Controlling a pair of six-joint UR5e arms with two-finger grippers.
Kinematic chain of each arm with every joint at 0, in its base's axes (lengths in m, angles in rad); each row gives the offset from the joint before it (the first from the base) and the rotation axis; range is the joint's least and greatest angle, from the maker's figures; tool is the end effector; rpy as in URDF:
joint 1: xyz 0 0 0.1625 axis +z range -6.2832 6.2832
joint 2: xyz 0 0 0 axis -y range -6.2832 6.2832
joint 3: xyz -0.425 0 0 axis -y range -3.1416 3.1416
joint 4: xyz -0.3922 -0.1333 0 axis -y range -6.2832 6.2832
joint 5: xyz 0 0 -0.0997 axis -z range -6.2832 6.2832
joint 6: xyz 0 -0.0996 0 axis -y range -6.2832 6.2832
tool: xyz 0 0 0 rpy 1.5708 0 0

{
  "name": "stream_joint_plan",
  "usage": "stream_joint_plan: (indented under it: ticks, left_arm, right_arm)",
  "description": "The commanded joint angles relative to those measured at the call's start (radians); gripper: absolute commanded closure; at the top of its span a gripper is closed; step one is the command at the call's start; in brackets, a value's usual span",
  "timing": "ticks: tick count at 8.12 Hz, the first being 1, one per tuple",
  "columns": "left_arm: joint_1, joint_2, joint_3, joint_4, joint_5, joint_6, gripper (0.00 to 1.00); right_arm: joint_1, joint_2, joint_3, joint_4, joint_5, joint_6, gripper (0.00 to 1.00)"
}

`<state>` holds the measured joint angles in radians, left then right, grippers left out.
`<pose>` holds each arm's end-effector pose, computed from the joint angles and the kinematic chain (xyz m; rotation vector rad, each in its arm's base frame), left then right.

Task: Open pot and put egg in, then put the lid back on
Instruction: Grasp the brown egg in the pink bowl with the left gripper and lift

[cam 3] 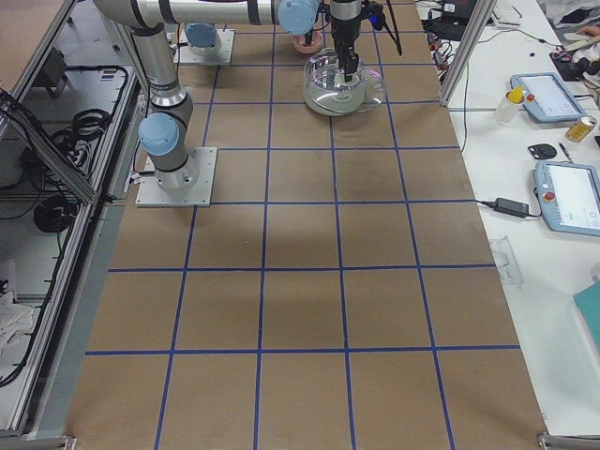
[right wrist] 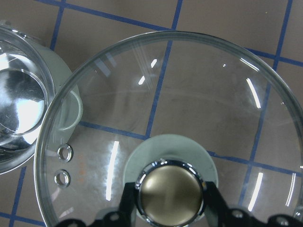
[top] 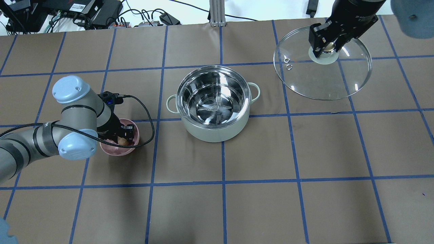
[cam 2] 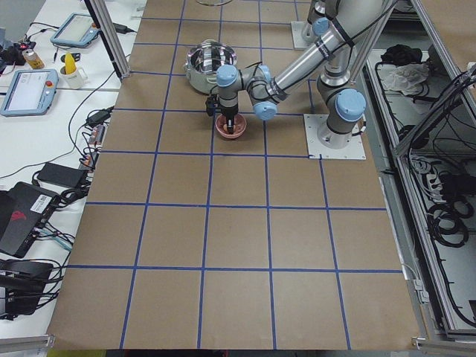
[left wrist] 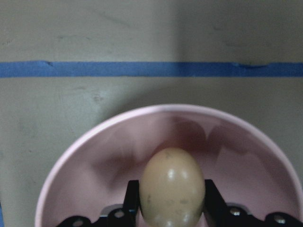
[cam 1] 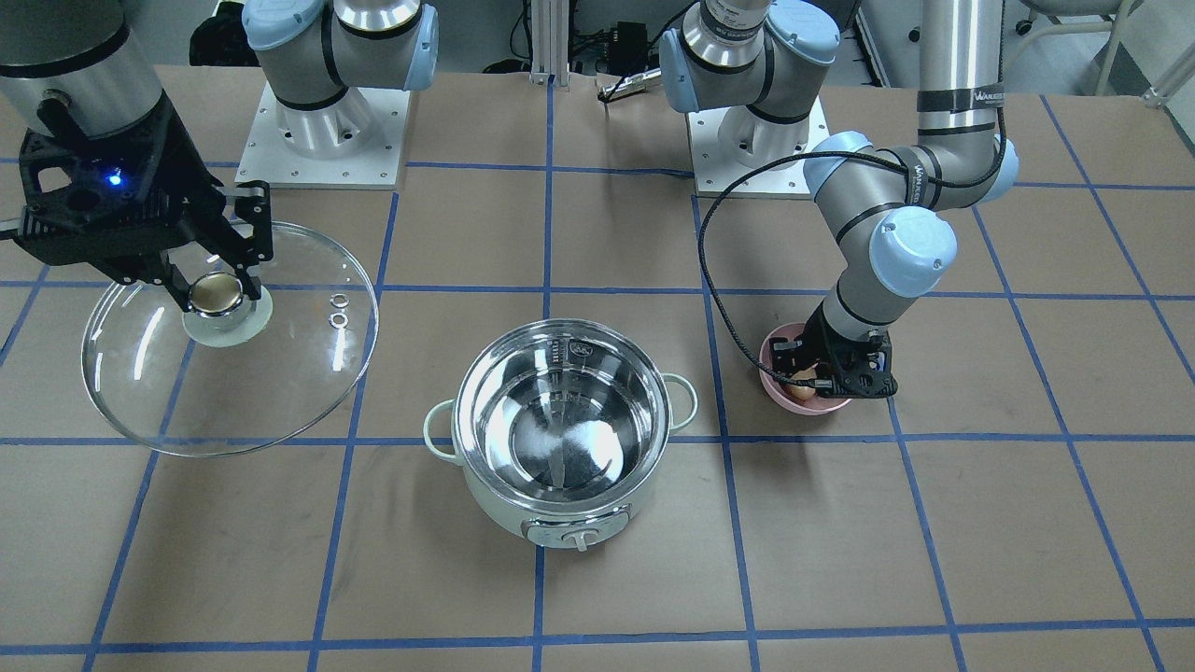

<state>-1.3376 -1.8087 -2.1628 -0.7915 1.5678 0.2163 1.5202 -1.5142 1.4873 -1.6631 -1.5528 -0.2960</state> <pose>-0.0238 -0.4778 0.1816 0.0265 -3.1264 -0.0761 0.1083 -0.5331 0.5103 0.3851 -3.1093 0.1890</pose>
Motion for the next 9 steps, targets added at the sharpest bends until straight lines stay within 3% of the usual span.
stream_joint_plan:
  ticks: [1,3,6,9]
  left_arm:
    - [0.0,-0.004,0.0,0.0,-0.002,0.0,0.65]
    - [0.0,-0.003,0.001,0.0,0.0,-0.002,0.79]
    - [-0.003,0.073,0.012,-0.029,0.029,0.002,0.79]
    - [-0.021,0.21,0.052,-0.175,0.054,-0.023,0.79]
  right_arm:
    - [0.002,-0.009,0.001,0.026,-0.003,0.0,1.0]
    - [0.002,-0.011,0.002,0.026,0.007,0.0,1.0]
    - [0.002,-0.009,0.002,0.029,0.005,0.0,1.0]
    - [0.002,-0.009,0.013,0.028,0.005,0.0,1.0]
